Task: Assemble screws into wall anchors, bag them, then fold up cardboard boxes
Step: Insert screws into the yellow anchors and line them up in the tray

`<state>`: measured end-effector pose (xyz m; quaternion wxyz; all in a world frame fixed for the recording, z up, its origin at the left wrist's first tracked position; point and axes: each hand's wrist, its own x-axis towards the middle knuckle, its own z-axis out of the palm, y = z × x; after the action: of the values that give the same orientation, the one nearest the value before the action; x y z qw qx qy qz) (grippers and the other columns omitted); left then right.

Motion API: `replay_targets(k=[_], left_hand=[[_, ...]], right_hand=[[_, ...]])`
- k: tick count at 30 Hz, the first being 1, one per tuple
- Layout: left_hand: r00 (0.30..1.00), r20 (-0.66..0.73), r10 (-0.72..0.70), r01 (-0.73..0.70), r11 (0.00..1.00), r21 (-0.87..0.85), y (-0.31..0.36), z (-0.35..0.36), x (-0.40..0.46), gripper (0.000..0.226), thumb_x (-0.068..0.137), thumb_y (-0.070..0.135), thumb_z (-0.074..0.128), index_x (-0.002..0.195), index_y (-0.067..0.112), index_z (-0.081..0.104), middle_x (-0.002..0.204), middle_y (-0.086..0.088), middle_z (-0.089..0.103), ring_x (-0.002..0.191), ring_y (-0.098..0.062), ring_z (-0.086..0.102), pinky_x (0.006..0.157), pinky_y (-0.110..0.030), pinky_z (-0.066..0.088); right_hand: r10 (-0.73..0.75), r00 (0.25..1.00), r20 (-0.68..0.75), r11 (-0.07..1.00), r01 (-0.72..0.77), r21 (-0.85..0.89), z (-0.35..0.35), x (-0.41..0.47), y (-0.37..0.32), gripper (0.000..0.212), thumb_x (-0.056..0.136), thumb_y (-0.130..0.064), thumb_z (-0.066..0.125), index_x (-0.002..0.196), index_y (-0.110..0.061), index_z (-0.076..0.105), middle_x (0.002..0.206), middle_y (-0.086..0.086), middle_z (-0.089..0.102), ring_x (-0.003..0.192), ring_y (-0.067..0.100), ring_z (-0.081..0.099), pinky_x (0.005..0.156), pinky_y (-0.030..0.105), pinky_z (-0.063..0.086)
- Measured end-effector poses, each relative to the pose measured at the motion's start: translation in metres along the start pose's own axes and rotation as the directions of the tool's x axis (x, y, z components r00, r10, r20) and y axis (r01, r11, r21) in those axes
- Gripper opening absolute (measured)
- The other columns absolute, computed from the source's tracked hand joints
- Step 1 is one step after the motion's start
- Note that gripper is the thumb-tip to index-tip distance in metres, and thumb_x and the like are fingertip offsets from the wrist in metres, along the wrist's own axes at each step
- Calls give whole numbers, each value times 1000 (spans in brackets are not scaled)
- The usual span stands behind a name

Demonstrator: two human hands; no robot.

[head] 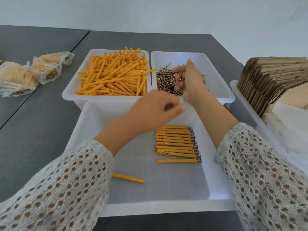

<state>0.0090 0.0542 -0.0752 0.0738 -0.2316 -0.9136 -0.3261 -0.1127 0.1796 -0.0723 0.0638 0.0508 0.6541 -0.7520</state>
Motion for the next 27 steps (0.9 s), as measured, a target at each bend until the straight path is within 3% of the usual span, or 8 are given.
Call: replay_targets(k=[3, 7, 11, 13, 15, 20, 27], left_hand=[[956, 290, 31, -82, 983, 165, 19, 28, -9, 45, 98, 44, 52, 62, 19, 45, 56, 3, 45, 53, -9, 42, 52, -30, 31], [895, 429, 125, -257, 929, 265, 37, 65, -23, 41, 97, 44, 51, 66, 18, 42, 59, 4, 41, 55, -13, 38, 52, -28, 26], [876, 445, 186, -369, 853, 369, 43, 83, -26, 34, 98, 45, 50, 76, 20, 43, 66, 2, 42, 66, -24, 46, 56, -29, 31], [876, 448, 178, -373, 839, 396, 41, 83, -26, 37, 96, 48, 52, 75, 19, 42, 65, 2, 41, 68, -26, 48, 54, -28, 25], [873, 454, 176, -365, 853, 372, 39, 78, -26, 42, 90, 55, 60, 74, 21, 43, 59, 6, 33, 61, -21, 41, 51, -28, 19], [858, 486, 168, -376, 849, 370, 34, 69, -24, 46, 77, 66, 68, 78, 25, 48, 58, 10, 37, 52, -7, 32, 49, -28, 20], [868, 492, 65, -294, 866, 404, 32, 65, -23, 34, 86, 53, 66, 75, 26, 50, 62, 8, 41, 67, -18, 50, 52, -28, 25]], right_hand=[[12, 1000, -20, 1000, -12, -1, 0, 1, 0, 48, 106, -32, 27, 80, -9, 61, 53, -1, 45, 40, 11, 31, 42, 21, 33], [-6, 1000, -12, 999, 5, -43, 0, 1, 0, 40, 103, -22, 32, 80, -10, 62, 54, -1, 46, 41, 11, 32, 43, 22, 34], [-1, 1000, -6, 999, 0, -55, 0, 1, 1, 37, 102, -20, 33, 82, -9, 62, 54, -1, 46, 41, 11, 33, 43, 22, 34], [2, 1000, 0, 998, -2, -61, 0, 2, 0, 37, 103, -20, 33, 83, -9, 62, 53, -1, 46, 41, 11, 32, 44, 22, 34], [7, 1000, 2, 998, -7, -62, 1, 2, 1, 38, 103, -19, 32, 82, -8, 62, 52, -1, 46, 40, 11, 32, 44, 22, 33], [5, 1000, 8, 998, -5, -63, 0, 3, 1, 37, 103, -20, 32, 85, -8, 62, 55, -1, 47, 40, 10, 33, 44, 21, 34], [-15, 1000, 22, 995, 17, -96, 0, 3, 3, 31, 100, -15, 33, 92, -5, 61, 56, 0, 47, 40, 11, 33, 43, 21, 34]])
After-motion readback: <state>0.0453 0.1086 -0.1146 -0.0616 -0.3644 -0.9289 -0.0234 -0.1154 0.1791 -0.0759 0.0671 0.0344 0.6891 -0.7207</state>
